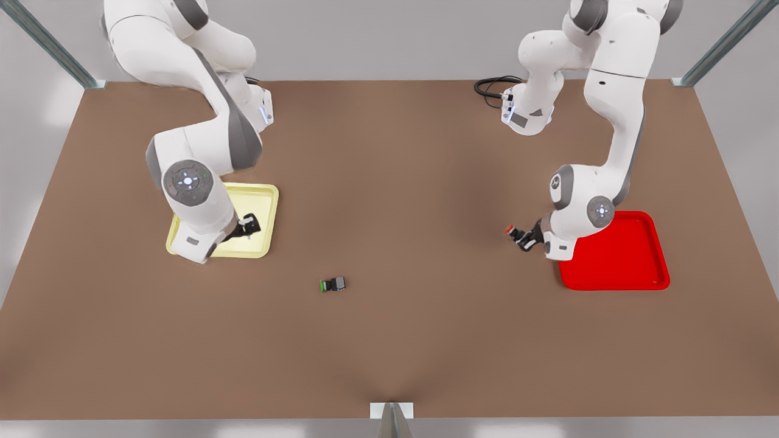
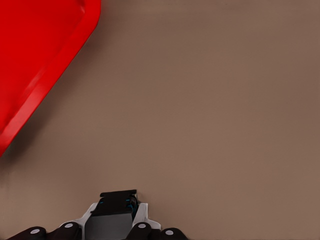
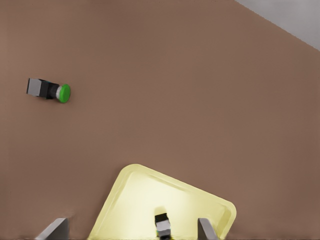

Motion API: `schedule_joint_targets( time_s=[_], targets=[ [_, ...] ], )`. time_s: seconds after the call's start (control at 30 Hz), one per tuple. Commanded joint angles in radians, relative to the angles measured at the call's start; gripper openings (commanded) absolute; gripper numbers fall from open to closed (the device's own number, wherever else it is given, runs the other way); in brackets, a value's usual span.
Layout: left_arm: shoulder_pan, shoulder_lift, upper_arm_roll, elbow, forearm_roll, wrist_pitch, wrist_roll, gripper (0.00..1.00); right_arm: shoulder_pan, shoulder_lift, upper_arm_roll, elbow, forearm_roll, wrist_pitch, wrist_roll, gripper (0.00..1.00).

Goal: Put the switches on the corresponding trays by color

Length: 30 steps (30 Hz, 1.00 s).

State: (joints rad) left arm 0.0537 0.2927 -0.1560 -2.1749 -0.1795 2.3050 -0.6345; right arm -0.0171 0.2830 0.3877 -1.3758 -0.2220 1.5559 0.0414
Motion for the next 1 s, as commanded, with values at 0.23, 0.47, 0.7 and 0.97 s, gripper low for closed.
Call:
schedule_joint_targets(
  time_s=[0.23, 0.47, 0.7, 0.97],
  targets=[
    [0.190, 0.005, 0.000, 0.000, -0.006, -0.041, 0.297, 0.45, -0.021, -0.179, -0.013, -0.020, 0.072, -0.088, 0.051, 1.00],
    [0.268, 0.082, 0.000, 0.027, 0.044, -0.009, 0.406, 0.45, -0.021, -0.186, -0.016, -0.020, 0.072, -0.100, 0.051, 1.00],
    [0.268, 0.100, 0.000, 0.037, 0.044, 0.007, 0.407, 1.00, -0.029, -0.186, -0.016, -0.022, 0.072, -0.100, 0.051, 1.00],
    [0.258, -0.092, -0.011, 0.046, 0.061, -0.122, 0.407, 1.00, -0.032, -0.188, -0.016, -0.020, 0.072, -0.100, 0.049, 1.00]
  ],
)
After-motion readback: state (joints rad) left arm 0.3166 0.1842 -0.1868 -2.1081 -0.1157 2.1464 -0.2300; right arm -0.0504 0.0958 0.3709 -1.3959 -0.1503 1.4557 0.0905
